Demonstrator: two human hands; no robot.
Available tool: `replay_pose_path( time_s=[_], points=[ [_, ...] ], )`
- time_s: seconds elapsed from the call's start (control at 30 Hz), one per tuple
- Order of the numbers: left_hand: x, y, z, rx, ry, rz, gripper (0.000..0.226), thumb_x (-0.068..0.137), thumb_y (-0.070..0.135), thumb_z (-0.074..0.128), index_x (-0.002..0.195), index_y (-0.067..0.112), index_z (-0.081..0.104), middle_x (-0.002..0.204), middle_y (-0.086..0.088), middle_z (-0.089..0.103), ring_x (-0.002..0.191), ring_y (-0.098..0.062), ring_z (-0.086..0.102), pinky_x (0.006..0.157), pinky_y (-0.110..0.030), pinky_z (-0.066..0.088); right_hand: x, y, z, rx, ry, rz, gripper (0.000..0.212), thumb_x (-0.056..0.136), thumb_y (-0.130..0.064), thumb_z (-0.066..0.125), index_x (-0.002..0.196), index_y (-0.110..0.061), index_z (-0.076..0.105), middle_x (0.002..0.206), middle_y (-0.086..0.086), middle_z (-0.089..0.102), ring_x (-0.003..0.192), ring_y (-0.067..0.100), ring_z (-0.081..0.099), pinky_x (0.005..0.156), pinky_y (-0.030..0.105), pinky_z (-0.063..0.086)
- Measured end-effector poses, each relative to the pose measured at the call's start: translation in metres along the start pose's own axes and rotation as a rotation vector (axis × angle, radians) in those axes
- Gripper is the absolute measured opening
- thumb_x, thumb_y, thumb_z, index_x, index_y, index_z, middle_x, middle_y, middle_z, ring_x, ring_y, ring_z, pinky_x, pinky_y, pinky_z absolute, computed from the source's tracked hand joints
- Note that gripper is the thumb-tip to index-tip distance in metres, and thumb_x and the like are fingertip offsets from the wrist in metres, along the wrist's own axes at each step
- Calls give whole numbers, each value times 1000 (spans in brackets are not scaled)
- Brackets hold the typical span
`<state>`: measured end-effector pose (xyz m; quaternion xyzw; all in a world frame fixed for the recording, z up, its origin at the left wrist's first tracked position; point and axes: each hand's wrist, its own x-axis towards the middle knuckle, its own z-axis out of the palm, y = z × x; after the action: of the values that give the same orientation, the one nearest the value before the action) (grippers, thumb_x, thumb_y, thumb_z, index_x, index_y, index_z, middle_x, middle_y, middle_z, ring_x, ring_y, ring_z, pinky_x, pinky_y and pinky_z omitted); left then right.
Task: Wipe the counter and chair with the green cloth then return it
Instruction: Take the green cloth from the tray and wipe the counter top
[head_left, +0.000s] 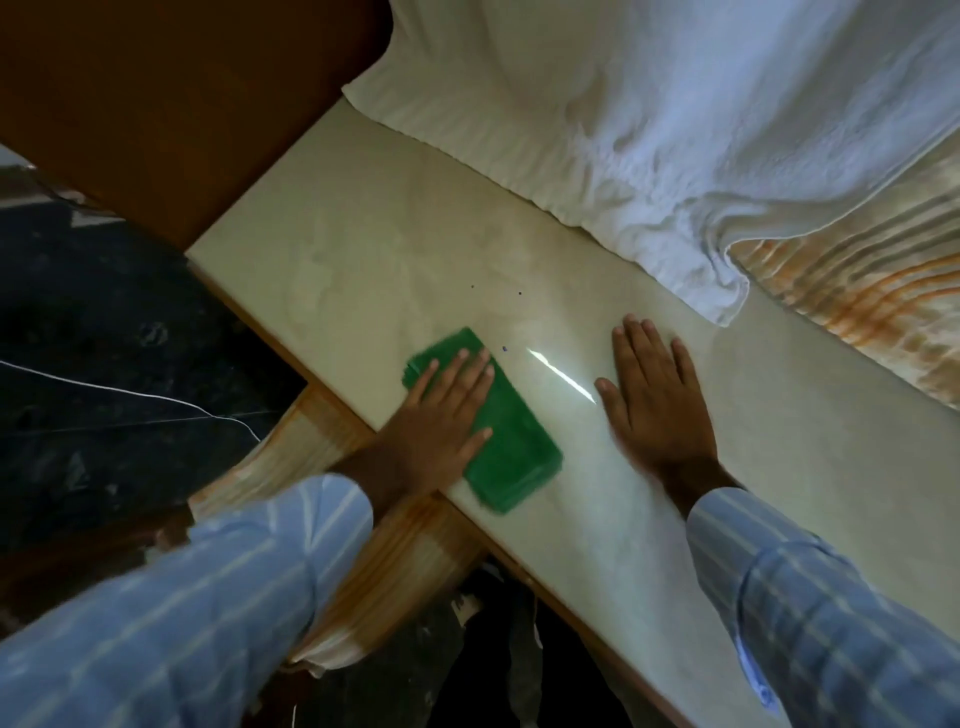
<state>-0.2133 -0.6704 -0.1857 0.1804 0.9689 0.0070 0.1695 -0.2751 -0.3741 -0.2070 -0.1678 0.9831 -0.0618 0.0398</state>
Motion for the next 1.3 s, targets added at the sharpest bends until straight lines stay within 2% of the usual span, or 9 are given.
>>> replay_pose_path(
  time_s=[0.13, 0.37, 0.63, 0.83, 0.97, 1.17, 1.3],
  points=[
    [-31, 17, 12, -16, -34, 58, 72, 106, 50, 23, 163, 7, 11, 172, -9, 3, 159, -29, 3, 127, -53, 12, 0, 0, 0, 4, -9, -3, 67, 109, -47, 29, 165, -9, 27, 174, 12, 25, 163, 28, 22, 133, 51, 16],
    [-10, 6, 8, -26, -53, 86, 74, 104, 52, 22, 163, 8, 11, 172, -8, 4, 159, -28, 4, 127, -52, 13, 1, 2, 4, 4, -5, 0, 66, 109, -45, 31, 165, -10, 27, 174, 11, 26, 162, 28, 23, 133, 52, 17],
    [75, -16, -27, -21, -33, 59, 81, 95, 54, 9, 163, 11, 2, 173, -6, -1, 159, -26, 0, 128, -48, 3, 1, 6, 8, -13, 7, -4, 64, 111, -43, 30, 166, -12, 23, 175, 8, 23, 163, 24, 21, 133, 51, 18],
    [148, -27, -43, -25, -19, -27, 77, 101, 52, 18, 163, 12, -4, 173, -4, -8, 159, -24, -6, 127, -49, -1, 2, 7, 9, -8, 20, -1, 63, 110, -42, 30, 166, -13, 25, 175, 7, 23, 163, 23, 22, 133, 50, 18],
    [180, -31, -50, -33, -45, -57, 78, 98, 54, 12, 161, 12, -9, 172, -6, -14, 158, -25, -11, 124, -47, -8, 2, 7, 11, 4, 56, 1, 61, 111, -40, 33, 165, -13, 27, 174, 7, 26, 162, 24, 25, 132, 51, 20],
    [170, -21, -50, -33, -32, -87, 74, 104, 48, 19, 161, 9, -8, 172, -8, -14, 159, -26, -11, 125, -49, -6, 0, 5, 6, 4, 63, 4, 61, 111, -40, 31, 165, -14, 27, 174, 6, 27, 162, 22, 24, 133, 48, 19],
    [125, -14, -31, -30, 6, -92, 75, 105, 47, 24, 162, 9, -4, 172, -8, -10, 159, -26, -7, 127, -50, -2, 1, 4, 6, -2, 78, -2, 60, 110, -39, 31, 164, -12, 31, 173, 7, 30, 161, 23, 28, 132, 49, 21]
  ],
)
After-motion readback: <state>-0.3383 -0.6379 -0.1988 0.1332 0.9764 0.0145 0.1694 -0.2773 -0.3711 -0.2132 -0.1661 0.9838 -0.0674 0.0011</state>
